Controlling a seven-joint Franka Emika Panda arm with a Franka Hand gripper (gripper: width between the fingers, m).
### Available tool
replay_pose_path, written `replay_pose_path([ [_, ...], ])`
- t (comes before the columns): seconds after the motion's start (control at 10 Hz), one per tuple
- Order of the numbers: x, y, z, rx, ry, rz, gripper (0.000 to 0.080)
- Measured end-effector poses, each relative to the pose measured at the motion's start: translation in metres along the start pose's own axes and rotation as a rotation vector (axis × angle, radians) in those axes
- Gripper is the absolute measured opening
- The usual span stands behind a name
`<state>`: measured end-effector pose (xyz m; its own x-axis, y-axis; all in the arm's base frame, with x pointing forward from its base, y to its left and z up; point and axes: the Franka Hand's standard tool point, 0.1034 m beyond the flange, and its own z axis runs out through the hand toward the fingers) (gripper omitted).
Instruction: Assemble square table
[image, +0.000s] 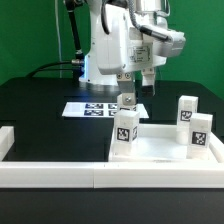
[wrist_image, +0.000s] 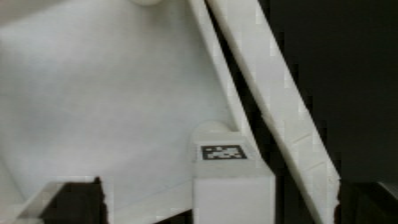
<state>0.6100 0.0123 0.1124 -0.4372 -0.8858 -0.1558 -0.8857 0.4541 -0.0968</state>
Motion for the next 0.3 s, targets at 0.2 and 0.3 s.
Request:
replay_pose_path([
  [0.2,0.0002,0.0001,0.0003,0.000,0.000,0.000,0.0648],
  [0.3,0.0001,0.0002,0.0003,0.000,0.000,0.000,0.0648],
])
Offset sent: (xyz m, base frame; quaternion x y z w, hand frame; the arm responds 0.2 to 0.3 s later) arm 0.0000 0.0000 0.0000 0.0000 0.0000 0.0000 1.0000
